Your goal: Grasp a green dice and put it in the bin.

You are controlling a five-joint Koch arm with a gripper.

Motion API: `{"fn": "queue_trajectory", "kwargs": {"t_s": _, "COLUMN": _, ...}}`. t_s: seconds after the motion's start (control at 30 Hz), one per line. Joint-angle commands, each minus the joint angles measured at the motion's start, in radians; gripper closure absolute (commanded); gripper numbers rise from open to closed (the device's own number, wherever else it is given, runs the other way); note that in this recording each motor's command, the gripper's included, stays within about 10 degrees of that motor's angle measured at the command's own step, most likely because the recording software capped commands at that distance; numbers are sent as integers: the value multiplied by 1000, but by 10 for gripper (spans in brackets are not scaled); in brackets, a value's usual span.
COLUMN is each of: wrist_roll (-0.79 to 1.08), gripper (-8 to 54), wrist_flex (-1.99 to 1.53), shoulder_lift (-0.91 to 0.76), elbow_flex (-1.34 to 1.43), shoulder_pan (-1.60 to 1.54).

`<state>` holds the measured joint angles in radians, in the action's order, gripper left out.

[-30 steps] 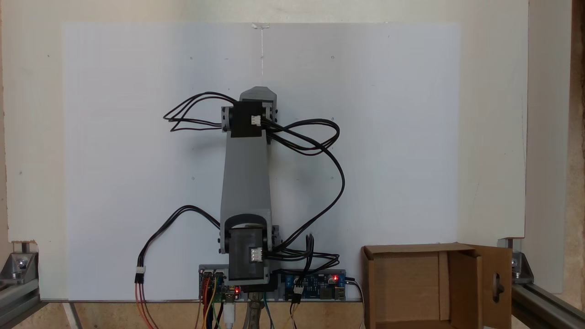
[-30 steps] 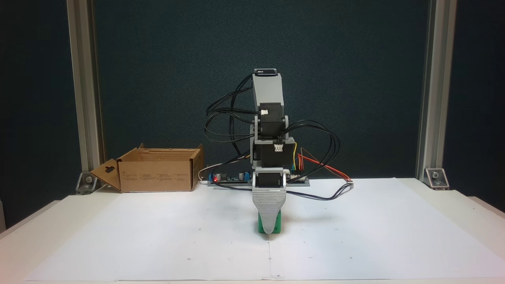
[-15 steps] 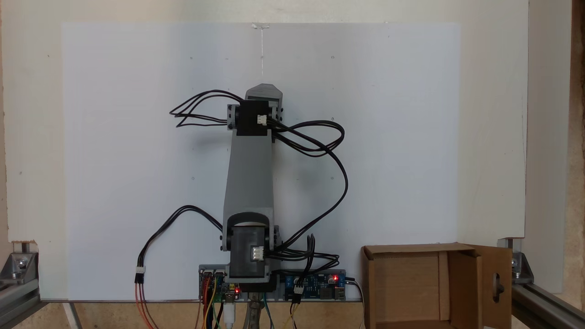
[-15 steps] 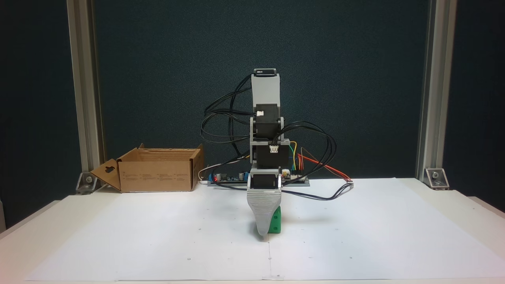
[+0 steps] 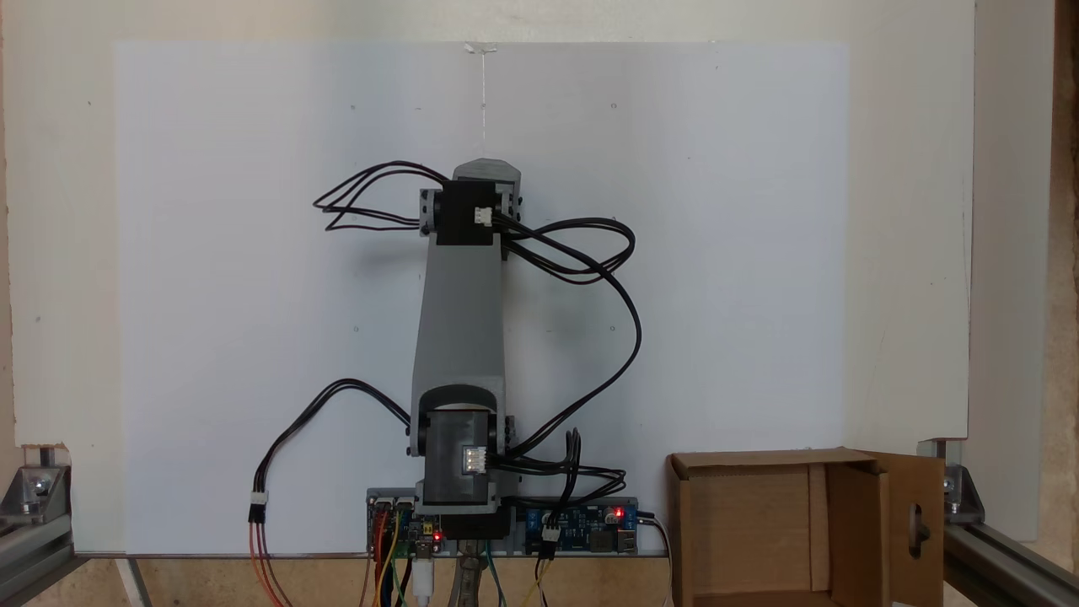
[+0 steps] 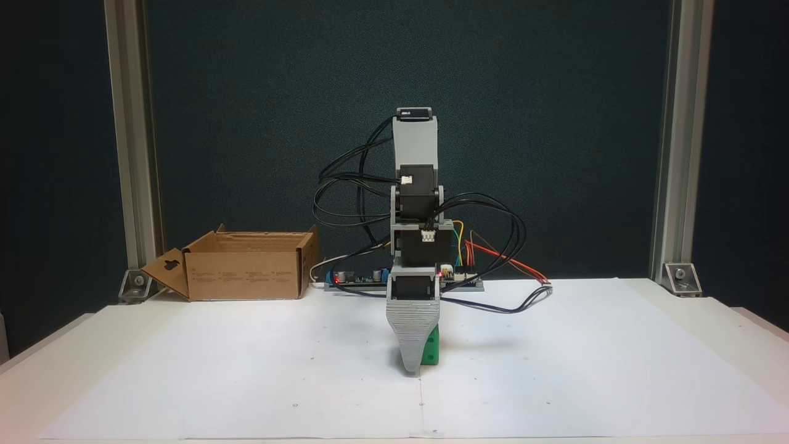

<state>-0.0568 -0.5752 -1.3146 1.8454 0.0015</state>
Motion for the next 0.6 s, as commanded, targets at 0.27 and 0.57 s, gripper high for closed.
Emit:
{"fn": "queue_trajectory", "kwargs": {"t_s": 0.27, "wrist_roll": -40, "gripper": 221, "wrist_flex": -5, "shoulder_lift": 3, "elbow_flex": -11, "shoulder_pan": -12}}
{"fn": "queue_trajectory", "kwargs": {"t_s": 0.57, "wrist_roll": -41, "gripper": 340, "wrist_flex": -11, "shoulder_lift": 3, "elbow_flex": -9, "shoulder_pan": -11}}
